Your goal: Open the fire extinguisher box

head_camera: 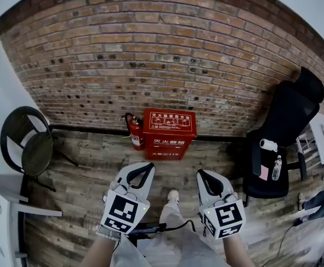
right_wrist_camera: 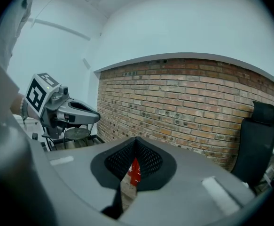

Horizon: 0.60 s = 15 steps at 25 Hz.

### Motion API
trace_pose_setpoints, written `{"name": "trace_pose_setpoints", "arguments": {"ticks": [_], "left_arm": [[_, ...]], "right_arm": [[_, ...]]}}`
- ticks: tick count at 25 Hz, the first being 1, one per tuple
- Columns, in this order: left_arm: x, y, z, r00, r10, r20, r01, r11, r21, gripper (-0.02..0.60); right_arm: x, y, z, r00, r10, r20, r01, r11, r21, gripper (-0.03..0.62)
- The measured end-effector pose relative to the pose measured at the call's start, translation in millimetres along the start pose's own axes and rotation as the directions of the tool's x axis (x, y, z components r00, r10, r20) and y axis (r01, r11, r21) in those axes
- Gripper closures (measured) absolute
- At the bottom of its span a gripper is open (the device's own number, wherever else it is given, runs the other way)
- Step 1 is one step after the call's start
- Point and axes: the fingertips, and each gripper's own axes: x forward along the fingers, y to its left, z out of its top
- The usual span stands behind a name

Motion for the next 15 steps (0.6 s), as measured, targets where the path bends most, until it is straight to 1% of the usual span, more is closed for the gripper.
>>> {"name": "trace_pose_setpoints", "arguments": {"ticks": [7,15], "left_arm": [[33,13,-1,1.000,0.017,-0.023,-0.017,1.000,-0.001,0.578],[87,39,2,0.997,0.040,-0.060,-0.041,0.999,-0.018,0.578]], "right_arm": [[33,-28,-1,1.000,0.025,0.002,-0.025,1.000,0.001,0.585],[85,-69,-1,0.997,0.075,-0.023,-0.075,0.997,0.010,0.585]]}}
